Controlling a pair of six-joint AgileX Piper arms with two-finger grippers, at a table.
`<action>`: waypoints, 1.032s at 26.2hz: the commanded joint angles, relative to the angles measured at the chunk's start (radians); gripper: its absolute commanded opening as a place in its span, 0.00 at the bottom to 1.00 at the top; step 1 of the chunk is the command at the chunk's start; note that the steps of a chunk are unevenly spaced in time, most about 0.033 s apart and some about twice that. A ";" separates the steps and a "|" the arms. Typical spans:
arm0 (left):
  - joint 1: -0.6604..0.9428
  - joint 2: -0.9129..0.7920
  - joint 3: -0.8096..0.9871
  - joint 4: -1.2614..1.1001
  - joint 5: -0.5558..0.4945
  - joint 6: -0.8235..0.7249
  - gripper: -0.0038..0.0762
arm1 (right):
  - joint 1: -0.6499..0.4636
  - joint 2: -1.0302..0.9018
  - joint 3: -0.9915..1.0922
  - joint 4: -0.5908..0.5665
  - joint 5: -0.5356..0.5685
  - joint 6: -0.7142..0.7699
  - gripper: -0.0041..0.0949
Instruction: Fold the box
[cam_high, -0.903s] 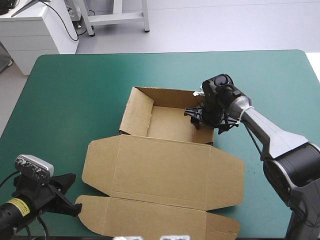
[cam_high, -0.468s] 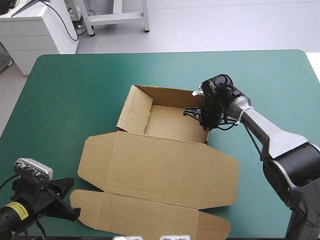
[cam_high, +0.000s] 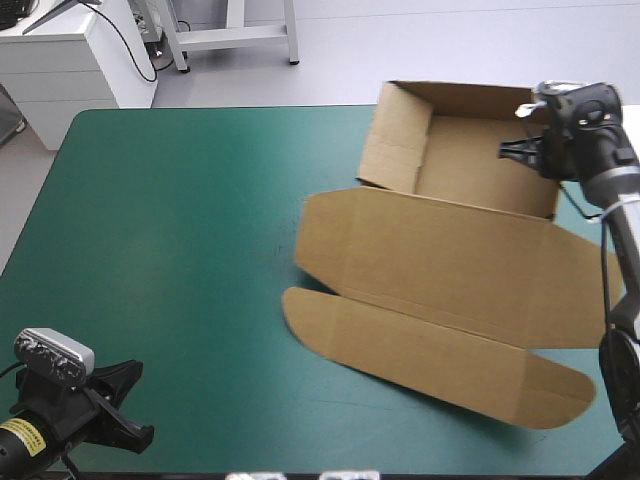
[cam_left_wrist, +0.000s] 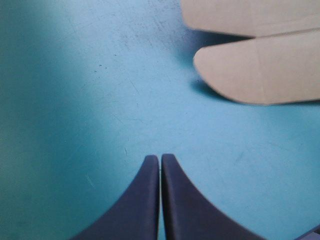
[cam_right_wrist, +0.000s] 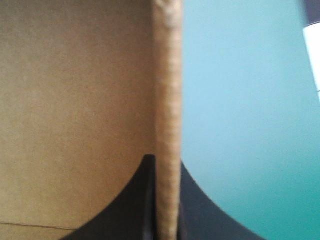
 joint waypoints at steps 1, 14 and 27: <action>-0.004 0.004 -0.026 -0.006 -0.057 -0.003 0.04 | -0.129 -0.076 -0.035 -0.155 0.004 -0.103 0.02; -0.004 0.002 -0.026 -0.009 -0.085 -0.001 0.04 | -0.466 0.083 -0.033 0.069 -0.117 -0.337 0.02; -0.004 0.002 -0.026 -0.007 -0.098 0.012 0.04 | -0.613 0.278 -0.049 0.338 -0.012 -0.469 0.62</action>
